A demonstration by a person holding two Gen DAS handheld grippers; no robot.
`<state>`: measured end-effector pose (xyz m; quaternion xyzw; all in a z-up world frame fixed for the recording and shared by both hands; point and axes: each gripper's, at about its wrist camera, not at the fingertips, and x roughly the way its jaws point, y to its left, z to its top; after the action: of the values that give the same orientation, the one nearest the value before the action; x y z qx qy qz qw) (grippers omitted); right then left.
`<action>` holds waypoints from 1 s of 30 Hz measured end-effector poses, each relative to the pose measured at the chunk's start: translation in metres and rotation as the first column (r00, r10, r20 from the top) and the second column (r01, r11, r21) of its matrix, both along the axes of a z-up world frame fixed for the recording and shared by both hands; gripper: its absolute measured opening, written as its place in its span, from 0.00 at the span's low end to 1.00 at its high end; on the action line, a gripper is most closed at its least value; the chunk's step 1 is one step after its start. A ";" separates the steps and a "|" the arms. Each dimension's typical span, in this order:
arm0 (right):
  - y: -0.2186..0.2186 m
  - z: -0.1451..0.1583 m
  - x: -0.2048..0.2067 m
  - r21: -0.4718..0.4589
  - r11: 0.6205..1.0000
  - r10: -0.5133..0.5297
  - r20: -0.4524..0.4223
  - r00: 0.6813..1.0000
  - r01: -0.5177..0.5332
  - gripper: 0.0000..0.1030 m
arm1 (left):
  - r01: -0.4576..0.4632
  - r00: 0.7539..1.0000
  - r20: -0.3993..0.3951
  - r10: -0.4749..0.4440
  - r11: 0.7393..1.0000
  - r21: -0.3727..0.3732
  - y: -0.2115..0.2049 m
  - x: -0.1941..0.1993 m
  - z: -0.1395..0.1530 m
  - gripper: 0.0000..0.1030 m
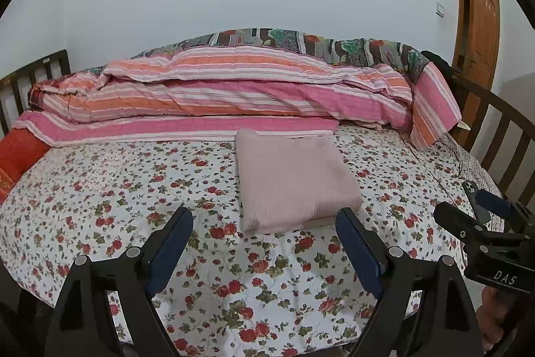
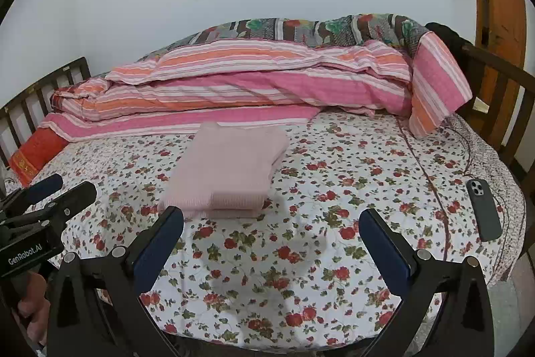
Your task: Fold small clothes
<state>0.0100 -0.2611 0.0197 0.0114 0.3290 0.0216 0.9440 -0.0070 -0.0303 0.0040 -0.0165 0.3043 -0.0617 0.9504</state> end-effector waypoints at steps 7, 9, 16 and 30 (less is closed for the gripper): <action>-0.002 0.001 -0.010 0.029 0.999 0.017 -0.006 1.000 -0.017 1.00 | 0.001 1.000 0.003 -0.001 1.000 0.009 -0.006 -0.007 0.001 0.84; -0.002 0.000 -0.011 0.021 1.000 0.009 -0.001 1.000 -0.009 1.00 | 0.002 1.000 0.003 -0.002 1.000 0.007 -0.005 -0.007 0.001 0.84; -0.003 -0.001 -0.014 0.016 1.000 0.005 -0.001 1.000 -0.005 1.00 | 0.003 1.000 0.004 -0.003 1.000 0.007 -0.005 -0.007 0.001 0.84; -0.004 0.005 -0.018 0.014 1.000 0.009 0.015 1.000 -0.009 1.00 | -0.012 1.000 0.012 0.012 1.000 0.010 -0.007 -0.011 0.006 0.84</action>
<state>-0.0085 -0.2651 0.0250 0.0167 0.3216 0.0282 0.9463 -0.0177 -0.0368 0.0098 -0.0132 0.2987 -0.0548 0.9527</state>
